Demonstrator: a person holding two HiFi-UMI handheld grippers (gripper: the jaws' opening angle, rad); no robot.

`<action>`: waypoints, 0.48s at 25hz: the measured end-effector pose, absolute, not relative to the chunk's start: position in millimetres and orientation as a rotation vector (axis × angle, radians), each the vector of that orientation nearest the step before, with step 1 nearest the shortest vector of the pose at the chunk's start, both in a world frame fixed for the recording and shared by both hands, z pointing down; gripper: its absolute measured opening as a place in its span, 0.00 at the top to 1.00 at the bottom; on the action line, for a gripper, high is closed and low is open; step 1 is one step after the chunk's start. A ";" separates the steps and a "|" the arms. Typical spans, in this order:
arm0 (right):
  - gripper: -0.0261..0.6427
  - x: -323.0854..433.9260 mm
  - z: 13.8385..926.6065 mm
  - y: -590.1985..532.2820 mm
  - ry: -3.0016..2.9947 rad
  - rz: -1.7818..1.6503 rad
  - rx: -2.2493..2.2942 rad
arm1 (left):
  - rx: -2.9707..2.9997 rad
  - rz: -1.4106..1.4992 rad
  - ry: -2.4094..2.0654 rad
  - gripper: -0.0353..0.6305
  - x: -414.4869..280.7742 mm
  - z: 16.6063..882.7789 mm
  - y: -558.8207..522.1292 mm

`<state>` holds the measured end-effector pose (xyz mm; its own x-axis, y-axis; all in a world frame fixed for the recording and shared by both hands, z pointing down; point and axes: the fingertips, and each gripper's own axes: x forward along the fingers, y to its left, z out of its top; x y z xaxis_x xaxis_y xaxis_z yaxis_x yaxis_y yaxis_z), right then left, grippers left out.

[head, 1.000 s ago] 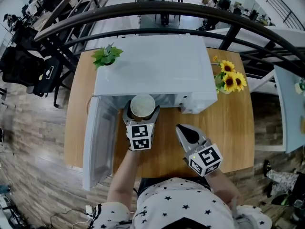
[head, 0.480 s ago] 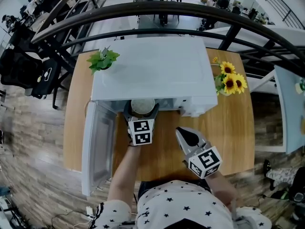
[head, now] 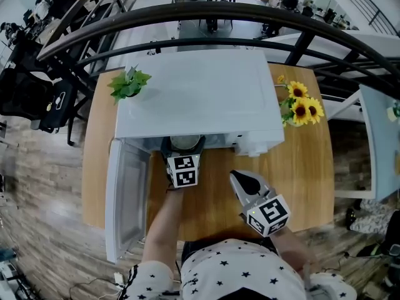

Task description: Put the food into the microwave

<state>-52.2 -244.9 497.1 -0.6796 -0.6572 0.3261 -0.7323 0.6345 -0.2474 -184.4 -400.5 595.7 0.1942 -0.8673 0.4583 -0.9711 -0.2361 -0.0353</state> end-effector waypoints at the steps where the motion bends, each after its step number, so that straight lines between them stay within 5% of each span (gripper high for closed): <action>1: 0.95 -51.8 498.3 -244.8 -2.648 0.541 1.141 | 2.210 0.568 -1.751 0.20 -183.9 596.1 -401.9; 12: 0.95 -55.0 502.5 -246.1 -2.650 0.554 1.133 | 2.227 0.641 -1.727 0.20 -181.0 604.7 -410.1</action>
<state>-55.0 -246.1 502.5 -0.6836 -0.6513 0.3294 -0.7287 0.6344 -0.2581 -181.0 -410.1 604.7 0.2002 -0.8513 0.4849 -0.9617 -0.2655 -0.0690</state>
